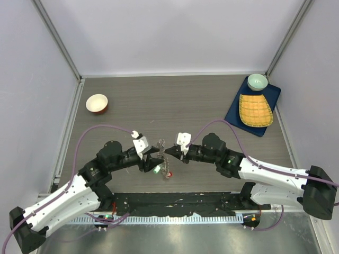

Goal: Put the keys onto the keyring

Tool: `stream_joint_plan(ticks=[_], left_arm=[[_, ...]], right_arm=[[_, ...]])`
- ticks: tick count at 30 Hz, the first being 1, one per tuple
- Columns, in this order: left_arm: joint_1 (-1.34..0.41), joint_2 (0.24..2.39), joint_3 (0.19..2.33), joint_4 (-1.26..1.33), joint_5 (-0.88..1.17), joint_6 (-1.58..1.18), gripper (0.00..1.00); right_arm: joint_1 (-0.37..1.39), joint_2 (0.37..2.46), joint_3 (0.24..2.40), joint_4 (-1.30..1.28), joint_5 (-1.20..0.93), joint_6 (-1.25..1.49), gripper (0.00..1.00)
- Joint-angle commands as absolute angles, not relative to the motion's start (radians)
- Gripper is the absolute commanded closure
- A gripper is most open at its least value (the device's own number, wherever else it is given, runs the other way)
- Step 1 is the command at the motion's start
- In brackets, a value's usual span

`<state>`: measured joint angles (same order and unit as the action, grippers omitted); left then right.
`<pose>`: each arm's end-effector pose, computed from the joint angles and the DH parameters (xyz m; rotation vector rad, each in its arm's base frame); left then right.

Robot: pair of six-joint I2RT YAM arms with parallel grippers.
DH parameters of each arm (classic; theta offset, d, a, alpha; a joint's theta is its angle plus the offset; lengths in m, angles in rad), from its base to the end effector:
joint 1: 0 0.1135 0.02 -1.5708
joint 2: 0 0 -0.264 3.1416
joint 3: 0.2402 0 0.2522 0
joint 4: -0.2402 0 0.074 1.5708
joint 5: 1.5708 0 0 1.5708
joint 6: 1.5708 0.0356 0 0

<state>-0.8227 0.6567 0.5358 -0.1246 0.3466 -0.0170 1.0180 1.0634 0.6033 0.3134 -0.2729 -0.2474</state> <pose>0.1038 -0.1296 0.2786 0.9732 1.6286 -0.8984 0.1205 0.2135 0.2734 -1.2137 1.3011 0.7980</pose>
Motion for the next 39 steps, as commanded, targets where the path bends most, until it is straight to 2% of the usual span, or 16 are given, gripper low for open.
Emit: stream_joint_plan(ticks=[1, 10, 17, 27, 37, 39], left_arm=[[-0.822, 0.549, 0.445, 0.081, 0.416, -0.005, 0.48], [-0.824, 0.497, 0.41, 0.098, 0.514, 0.129, 0.47], [-0.822, 0.586, 0.443, 0.109, 0.448, 0.141, 0.59], [-0.821, 0.604, 0.436, 0.135, 0.437, 0.094, 0.62], [-0.799, 0.64, 0.442, 0.141, 0.471, 0.057, 0.78], [-0.798, 0.634, 0.442, 0.134, 0.457, 0.055, 0.79]], right_arm=[[1.02, 1.016, 0.594, 0.409, -0.295, -0.262, 0.99], [1.022, 0.98, 0.565, 0.443, -0.304, -0.262, 0.99], [1.02, 0.986, 0.566, 0.445, -0.33, -0.258, 0.99], [1.02, 0.988, 0.566, 0.446, -0.339, -0.253, 0.99], [1.019, 0.986, 0.568, 0.448, -0.328, -0.252, 0.99], [1.02, 0.988, 0.568, 0.449, -0.321, -0.25, 0.99]])
